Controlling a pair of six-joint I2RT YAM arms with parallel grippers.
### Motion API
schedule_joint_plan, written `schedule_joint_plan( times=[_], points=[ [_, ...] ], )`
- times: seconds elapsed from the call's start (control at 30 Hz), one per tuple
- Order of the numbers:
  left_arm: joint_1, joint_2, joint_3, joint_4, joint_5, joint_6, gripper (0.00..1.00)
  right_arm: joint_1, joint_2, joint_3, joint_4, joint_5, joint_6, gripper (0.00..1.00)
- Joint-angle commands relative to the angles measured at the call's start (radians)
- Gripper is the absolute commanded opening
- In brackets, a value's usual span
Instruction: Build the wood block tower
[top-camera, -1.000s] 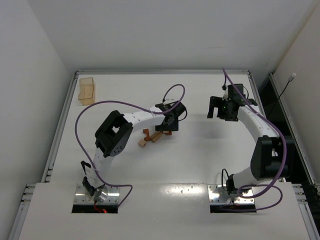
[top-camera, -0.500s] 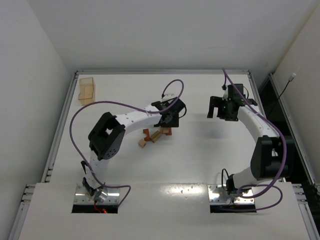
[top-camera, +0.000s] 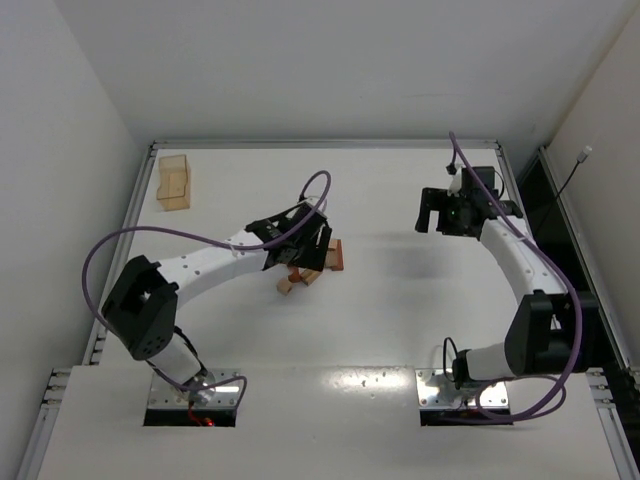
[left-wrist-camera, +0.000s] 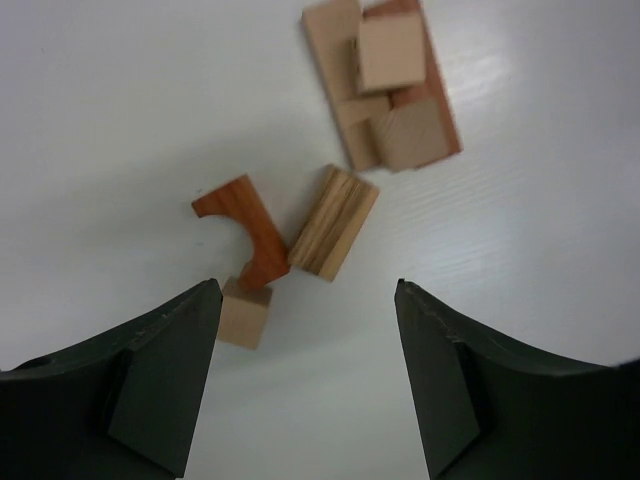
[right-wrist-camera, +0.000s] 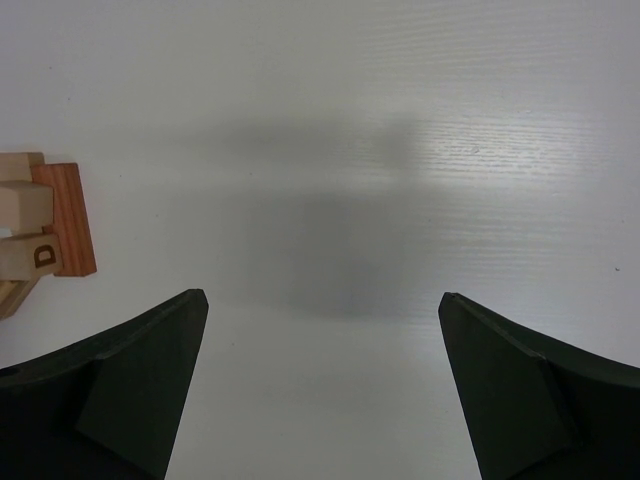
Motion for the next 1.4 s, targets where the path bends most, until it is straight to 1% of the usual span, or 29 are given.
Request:
schedule_joint_plan(
  times=[0.0,0.07,0.1,0.17,0.2,0.23,0.3,0.4,0.5,0.53,0.7,0.97,1.27,1.37],
  points=[
    [0.025,-0.02,-0.04,0.027,0.197,0.272,0.67,0.008,-0.035,-0.012,0.032,-0.049,-0.033,0.99],
    [0.025,-0.02,-0.04,0.014,0.231,0.306,0.67,0.008,-0.044,-0.021,0.041,-0.06,-0.043,0.99],
    [0.025,-0.011,-0.04,0.004,0.248,0.35,0.67,0.008,-0.044,-0.021,0.041,-0.069,-0.043,0.99],
    [0.025,0.038,-0.014,-0.008,0.278,0.375,0.68,0.008,-0.044,-0.021,0.041,-0.069,-0.043,0.99],
    [0.025,0.066,0.015,-0.044,0.304,0.412,0.68,0.008,-0.044,-0.021,0.05,-0.069,-0.043,0.99],
    [0.025,0.099,0.035,-0.068,0.32,0.412,0.68,0.008,-0.035,-0.021,0.05,-0.078,-0.043,0.99],
    [0.035,0.158,0.044,-0.068,0.349,0.43,0.68,0.008,-0.035,-0.021,0.05,-0.078,-0.043,0.99],
    [0.035,0.211,0.055,-0.068,0.349,0.441,0.68,0.008,-0.026,-0.021,0.05,-0.078,-0.043,0.99],
    [0.035,0.232,0.055,-0.068,0.338,0.452,0.68,0.008,-0.026,-0.021,0.05,-0.078,-0.043,0.99],
    [0.035,0.241,0.043,-0.043,0.338,0.452,0.67,0.008,-0.026,-0.021,0.05,-0.078,-0.043,0.99],
    [0.044,0.241,0.043,-0.013,0.309,0.475,0.65,0.008,-0.008,-0.021,0.05,-0.088,-0.043,0.99],
    [0.055,0.213,0.063,0.009,0.318,0.495,0.61,0.008,0.012,-0.01,0.05,-0.088,-0.033,0.99],
    [0.055,0.153,0.063,0.04,0.226,0.495,0.61,0.008,0.012,-0.01,0.05,-0.097,-0.033,0.99],
    [0.055,0.144,0.063,0.049,0.226,0.516,0.6,0.008,0.021,-0.001,0.05,-0.097,-0.033,0.99]
  ],
)
